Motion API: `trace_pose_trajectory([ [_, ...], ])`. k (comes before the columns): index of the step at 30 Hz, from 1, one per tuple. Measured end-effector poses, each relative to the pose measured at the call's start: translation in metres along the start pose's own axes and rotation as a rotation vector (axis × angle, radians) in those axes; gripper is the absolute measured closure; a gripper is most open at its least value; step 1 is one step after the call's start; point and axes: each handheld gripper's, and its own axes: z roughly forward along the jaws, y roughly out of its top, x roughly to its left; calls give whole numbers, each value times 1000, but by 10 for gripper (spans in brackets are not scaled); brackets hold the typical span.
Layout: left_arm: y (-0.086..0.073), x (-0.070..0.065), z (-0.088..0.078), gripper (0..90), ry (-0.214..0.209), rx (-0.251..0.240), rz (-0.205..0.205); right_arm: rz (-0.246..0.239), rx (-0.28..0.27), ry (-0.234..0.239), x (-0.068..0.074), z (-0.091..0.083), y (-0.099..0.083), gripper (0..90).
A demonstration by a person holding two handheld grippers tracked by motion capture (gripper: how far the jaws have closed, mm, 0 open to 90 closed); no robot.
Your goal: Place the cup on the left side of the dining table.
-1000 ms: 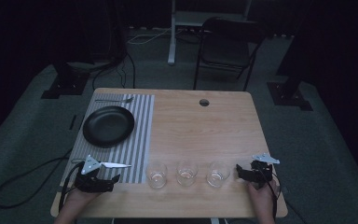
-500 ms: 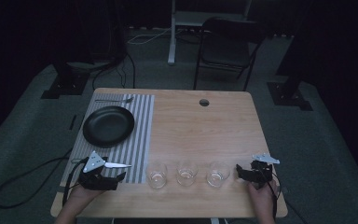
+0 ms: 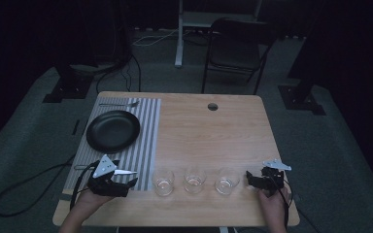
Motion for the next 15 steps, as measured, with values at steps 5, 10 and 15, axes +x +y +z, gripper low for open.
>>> trace_pose_trajectory([
  [5,8,-3,1,46,-24,-11,15,0,0,0,0,0,0,117],
  [10,14,-9,3,46,-43,-17,38,-2,0,0,0,0,0,117],
  [15,22,-15,6,46,-61,-27,57,-2,0,0,0,0,0,117],
])
